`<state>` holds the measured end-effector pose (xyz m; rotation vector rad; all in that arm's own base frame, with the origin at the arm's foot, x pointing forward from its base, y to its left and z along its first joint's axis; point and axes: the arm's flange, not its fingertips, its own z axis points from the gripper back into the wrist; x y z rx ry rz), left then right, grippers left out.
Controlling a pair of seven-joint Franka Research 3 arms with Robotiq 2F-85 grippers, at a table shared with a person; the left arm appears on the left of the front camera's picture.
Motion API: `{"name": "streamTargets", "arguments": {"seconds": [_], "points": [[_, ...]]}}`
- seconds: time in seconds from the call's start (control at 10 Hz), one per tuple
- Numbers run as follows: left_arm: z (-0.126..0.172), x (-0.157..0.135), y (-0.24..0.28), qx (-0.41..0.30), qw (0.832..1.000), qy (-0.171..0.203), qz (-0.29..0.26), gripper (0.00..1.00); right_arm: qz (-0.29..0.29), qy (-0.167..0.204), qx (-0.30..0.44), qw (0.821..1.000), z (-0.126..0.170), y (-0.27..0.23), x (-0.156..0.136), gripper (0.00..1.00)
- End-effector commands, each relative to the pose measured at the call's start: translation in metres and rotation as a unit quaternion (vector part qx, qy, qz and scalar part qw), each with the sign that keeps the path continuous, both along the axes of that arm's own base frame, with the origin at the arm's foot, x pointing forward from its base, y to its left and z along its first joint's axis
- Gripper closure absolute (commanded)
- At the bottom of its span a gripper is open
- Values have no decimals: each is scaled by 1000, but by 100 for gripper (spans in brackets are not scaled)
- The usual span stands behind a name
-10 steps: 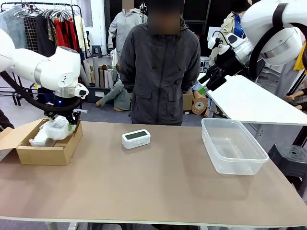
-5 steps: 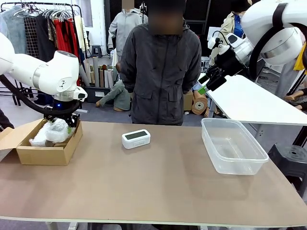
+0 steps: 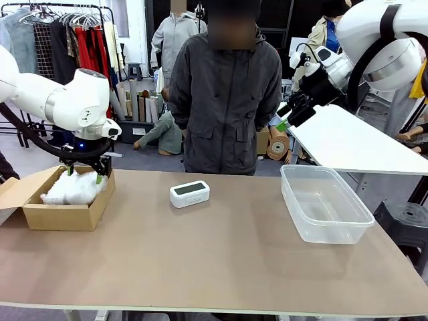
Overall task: Separate and place wrapped and unwrapped clocks.
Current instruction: If the picked Digital clock is wrapped, place it in the Package Box ; if not, place it in the Organizing box, then pick up the Digital clock indicated by the person.
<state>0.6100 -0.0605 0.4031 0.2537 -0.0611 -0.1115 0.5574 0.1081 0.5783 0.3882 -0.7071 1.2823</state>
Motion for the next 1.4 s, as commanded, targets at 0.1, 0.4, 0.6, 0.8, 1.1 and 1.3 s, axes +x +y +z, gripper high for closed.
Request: {"name": "streamTargets", "arguments": {"seconds": [0.1, 0.4, 0.6, 0.8, 1.1, 1.3], "points": [[13, -3, 4, 5, 1000, -14, 9, 0, -1, -3, -3, 1000, 1, 0, -1, 0], [32, -6, 2, 1, 1000, -21, 5, 0, -1, -3, -3, 1000, 1, 0, -1, 0], [47, -6, 0, 0, 1000, -17, -6, 0, -1, -3, -3, 1000, 1, 0, -1, 0], [40, -5, -1, 0, 1000, -23, 0, 0, -1, -3, -3, 1000, 1, 0, -1, 0], [40, -5, -1, 0, 1000, -23, 0, 0, -1, -3, -3, 1000, 1, 0, -1, 0], [40, -5, -1, 0, 1000, -23, 0, 0, -1, -3, -3, 1000, 1, 0, -1, 0]]}}
